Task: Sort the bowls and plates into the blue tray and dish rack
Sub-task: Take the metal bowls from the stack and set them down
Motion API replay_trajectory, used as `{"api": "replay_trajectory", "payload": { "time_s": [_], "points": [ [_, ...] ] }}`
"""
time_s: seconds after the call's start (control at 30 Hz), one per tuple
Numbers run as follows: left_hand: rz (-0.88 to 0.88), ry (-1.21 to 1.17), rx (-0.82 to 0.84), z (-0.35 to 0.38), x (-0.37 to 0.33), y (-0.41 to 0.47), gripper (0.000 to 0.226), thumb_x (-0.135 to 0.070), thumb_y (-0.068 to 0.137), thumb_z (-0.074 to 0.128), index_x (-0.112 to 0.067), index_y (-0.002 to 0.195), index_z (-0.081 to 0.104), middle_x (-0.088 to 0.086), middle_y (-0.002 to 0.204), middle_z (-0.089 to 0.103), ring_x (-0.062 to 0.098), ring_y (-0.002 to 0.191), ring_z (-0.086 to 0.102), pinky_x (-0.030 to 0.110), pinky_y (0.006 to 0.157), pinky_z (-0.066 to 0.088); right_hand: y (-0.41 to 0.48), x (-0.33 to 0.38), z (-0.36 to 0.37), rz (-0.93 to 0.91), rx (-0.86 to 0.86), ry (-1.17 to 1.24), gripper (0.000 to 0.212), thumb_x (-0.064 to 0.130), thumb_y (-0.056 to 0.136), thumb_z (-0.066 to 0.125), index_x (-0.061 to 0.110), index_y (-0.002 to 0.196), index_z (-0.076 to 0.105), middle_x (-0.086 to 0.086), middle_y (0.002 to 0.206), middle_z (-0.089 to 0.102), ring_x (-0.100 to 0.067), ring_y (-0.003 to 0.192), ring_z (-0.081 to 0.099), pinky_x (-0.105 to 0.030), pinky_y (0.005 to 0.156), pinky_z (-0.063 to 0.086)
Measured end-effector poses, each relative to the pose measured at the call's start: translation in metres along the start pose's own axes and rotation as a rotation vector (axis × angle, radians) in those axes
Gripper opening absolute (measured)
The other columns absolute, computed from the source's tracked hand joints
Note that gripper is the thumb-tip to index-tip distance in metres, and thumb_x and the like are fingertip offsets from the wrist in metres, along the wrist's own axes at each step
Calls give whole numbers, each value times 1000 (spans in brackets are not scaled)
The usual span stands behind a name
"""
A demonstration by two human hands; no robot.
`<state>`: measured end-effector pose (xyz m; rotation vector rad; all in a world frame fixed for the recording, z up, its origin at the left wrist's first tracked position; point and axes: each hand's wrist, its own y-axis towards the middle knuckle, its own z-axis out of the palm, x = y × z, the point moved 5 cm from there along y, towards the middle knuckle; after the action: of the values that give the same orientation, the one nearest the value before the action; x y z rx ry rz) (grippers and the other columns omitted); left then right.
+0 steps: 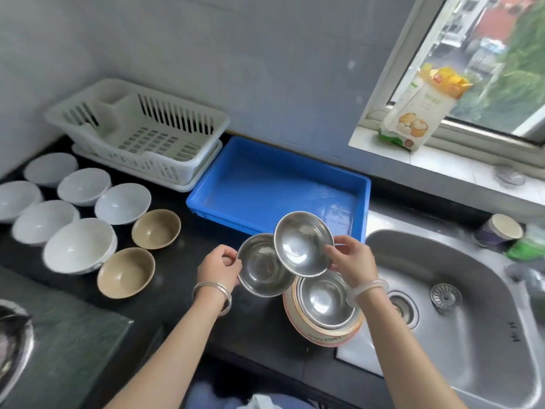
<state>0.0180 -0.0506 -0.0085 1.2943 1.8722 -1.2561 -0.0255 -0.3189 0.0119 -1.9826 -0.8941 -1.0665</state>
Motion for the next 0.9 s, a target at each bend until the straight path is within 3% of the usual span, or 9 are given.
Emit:
{"api": "replay_trajectory", "payload": {
  "time_s": [0.1,0.27,0.33,0.5,0.67,0.9],
  "points": [
    [-79,-59,-79,-31,28,2,19,-8,82,63,-24,75,56,0,78,66,15,71,65,23,54,54,9,3,44,18,105,-13,6,10,81,64,16,84,63,-3,75,67,-9,49,61,-21,52,53],
    [-229,-186,-215,-75,80,-2,20,-4,82,62,-21,71,57,-1,73,64,15,63,61,26,54,54,16,5,119,42,280,-87,7,6,82,60,13,82,59,-7,76,62,-19,54,61,-43,71,59],
    [-282,-218,-247,-86,99,-3,20,-4,82,61,-20,71,57,-1,74,63,16,63,61,26,55,54,19,6,144,43,310,-138,6,8,82,60,13,84,59,-4,75,62,-17,52,60,-42,70,59],
    [-374,-241,-303,-102,130,0,18,-3,82,59,-18,72,57,3,75,63,16,61,60,22,49,50,24,10,198,50,368,-193,6,12,85,59,13,91,59,-10,86,64,-15,58,62,-20,49,54],
    [-428,-236,-315,-107,146,4,21,-3,81,60,-20,69,56,0,72,63,16,59,61,28,59,55,29,3,231,104,363,-239,8,19,86,60,17,94,58,-3,78,63,-22,69,65,-44,77,58],
    [-469,-251,-331,-116,156,7,22,-3,81,59,-21,69,56,3,73,64,17,59,61,36,67,59,29,-2,248,170,355,-236,9,18,89,58,17,97,56,-10,91,66,-22,70,67,-41,78,58]
  ]
}}
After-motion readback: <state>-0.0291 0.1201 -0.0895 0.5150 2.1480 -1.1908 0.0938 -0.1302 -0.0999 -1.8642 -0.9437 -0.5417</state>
